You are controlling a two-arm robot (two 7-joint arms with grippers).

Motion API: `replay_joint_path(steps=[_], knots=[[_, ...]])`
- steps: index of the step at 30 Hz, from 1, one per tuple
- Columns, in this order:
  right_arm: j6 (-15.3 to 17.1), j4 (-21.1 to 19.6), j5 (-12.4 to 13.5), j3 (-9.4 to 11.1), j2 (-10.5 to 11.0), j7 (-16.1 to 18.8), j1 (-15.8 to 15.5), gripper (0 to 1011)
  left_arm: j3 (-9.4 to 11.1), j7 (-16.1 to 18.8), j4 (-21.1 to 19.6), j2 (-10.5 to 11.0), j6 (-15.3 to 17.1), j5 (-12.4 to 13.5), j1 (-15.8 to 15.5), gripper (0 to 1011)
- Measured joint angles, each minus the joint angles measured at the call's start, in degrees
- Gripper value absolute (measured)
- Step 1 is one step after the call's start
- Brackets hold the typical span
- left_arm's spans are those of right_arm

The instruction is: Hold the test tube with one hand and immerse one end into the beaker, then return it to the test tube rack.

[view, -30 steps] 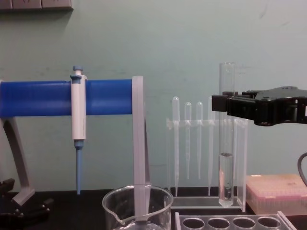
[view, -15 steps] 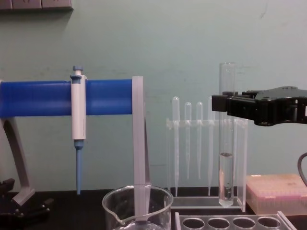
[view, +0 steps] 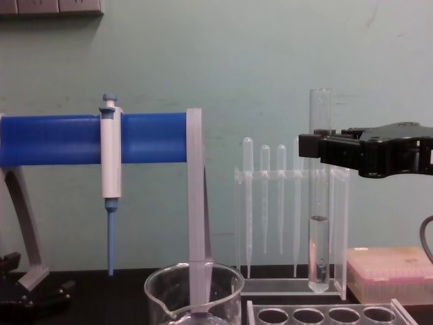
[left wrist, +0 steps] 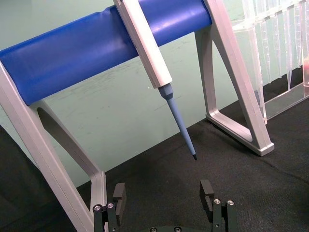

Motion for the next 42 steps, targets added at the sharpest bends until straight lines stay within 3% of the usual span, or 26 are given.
replay_joint_path(steps=[31, 42], knots=[[-0.09, -0.41, -0.14, -0.26, 0.09, -0.02, 0.33, 224, 0.00, 0.00, 0.00, 0.00, 0.00, 0.00, 0.00, 1000], [-0.28, 1.89, -0.08, -4.46, -4.25, 1.35, 6.48, 224, 0.00, 0.00, 0.00, 0.00, 0.00, 0.00, 0.00, 1000]])
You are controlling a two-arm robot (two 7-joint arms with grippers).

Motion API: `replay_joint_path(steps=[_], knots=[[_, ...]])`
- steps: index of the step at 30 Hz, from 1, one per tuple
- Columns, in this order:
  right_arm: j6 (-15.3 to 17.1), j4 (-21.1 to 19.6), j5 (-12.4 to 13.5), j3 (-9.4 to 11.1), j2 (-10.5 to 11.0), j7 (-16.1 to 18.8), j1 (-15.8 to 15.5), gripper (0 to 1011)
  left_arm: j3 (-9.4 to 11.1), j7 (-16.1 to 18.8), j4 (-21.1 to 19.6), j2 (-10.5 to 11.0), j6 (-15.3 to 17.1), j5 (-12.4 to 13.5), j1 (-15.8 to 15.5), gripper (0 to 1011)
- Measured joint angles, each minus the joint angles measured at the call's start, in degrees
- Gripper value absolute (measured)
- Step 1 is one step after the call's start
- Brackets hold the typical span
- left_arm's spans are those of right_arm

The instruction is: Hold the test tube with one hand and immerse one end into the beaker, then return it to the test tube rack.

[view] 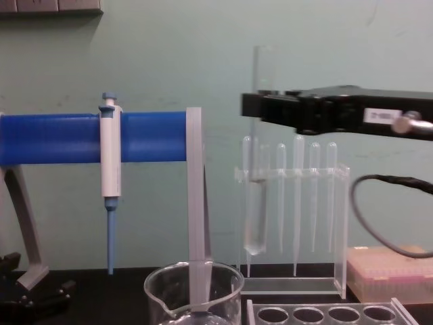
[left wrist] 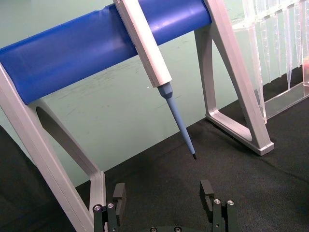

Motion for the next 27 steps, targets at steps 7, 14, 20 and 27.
replay_joint_path(steps=[7, 14, 20, 27], knots=[[-0.94, 4.89, 0.62, -2.88, -4.15, 0.67, 3.35, 224, 0.00, 0.00, 0.00, 0.00, 0.00, 0.00, 0.00, 1000], [-2.26, 9.46, -0.12, -5.33, -6.95, 0.49, 4.87, 224, 0.00, 0.00, 0.00, 0.00, 0.00, 0.00, 0.00, 1000], [-4.13, 12.94, -2.17, -7.09, -8.47, 0.50, 5.40, 224, 0.00, 0.00, 0.00, 0.00, 0.00, 0.00, 0.00, 1000], [-7.18, 17.32, -4.29, -8.39, -9.91, 2.03, 5.45, 224, 0.00, 0.00, 0.00, 0.00, 0.00, 0.00, 0.00, 1000]])
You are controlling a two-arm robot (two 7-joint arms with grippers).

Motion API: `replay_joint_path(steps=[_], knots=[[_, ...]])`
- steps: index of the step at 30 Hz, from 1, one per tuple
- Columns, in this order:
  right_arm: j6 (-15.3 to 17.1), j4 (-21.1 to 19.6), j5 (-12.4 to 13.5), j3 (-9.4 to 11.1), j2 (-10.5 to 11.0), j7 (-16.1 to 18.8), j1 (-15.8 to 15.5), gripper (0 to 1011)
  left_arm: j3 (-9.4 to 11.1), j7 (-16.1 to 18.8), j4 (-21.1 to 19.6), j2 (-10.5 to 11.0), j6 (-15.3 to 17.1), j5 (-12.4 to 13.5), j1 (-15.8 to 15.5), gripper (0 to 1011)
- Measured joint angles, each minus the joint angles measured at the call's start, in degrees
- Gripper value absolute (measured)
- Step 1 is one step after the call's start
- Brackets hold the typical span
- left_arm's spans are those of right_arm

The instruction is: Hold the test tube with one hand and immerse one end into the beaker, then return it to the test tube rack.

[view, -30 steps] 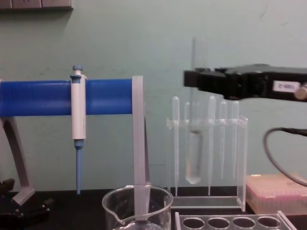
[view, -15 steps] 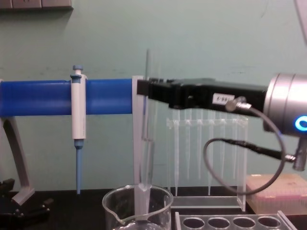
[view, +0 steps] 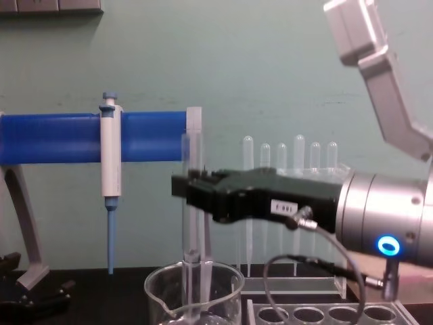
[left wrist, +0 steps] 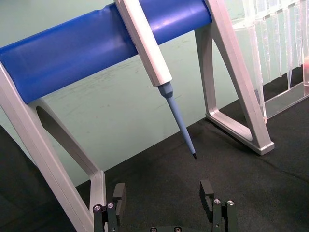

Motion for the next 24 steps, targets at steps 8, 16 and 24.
replay_joint_path(steps=[8, 16, 24], knots=[[-2.83, 2.90, -1.67, -0.33, -0.68, 1.27, -0.89, 224, 0.00, 0.00, 0.00, 0.00, 0.00, 0.00, 0.00, 1000], [-3.88, 5.65, -2.64, -0.47, -1.51, 2.42, -1.38, 224, 0.00, 0.00, 0.00, 0.00, 0.00, 0.00, 0.00, 1000], [-3.91, 5.89, -3.29, -0.18, -1.65, 2.47, -1.73, 224, 0.00, 0.00, 0.00, 0.00, 0.00, 0.00, 0.00, 1000]])
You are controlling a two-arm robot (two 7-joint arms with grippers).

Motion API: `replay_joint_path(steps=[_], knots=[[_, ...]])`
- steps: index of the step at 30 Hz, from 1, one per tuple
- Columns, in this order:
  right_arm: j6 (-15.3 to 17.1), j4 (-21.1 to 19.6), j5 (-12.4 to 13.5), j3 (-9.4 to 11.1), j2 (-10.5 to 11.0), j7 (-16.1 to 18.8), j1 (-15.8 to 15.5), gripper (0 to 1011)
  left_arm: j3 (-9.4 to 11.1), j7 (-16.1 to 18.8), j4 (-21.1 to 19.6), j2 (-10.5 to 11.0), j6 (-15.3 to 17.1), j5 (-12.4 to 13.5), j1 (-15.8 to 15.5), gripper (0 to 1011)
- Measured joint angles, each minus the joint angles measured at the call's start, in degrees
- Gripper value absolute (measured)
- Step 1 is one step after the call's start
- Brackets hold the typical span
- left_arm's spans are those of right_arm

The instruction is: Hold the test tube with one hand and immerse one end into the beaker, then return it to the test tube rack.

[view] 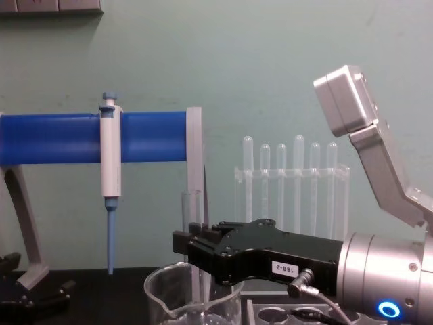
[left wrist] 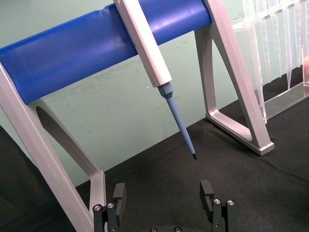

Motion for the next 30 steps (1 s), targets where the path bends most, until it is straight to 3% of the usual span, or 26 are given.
replay_joint_path(steps=[30], knots=[[0.02, 0.04, 0.24, -0.09, -0.01, 0.01, 0.15, 224, 0.00, 0.00, 0.00, 0.00, 0.00, 0.00, 0.00, 1000]])
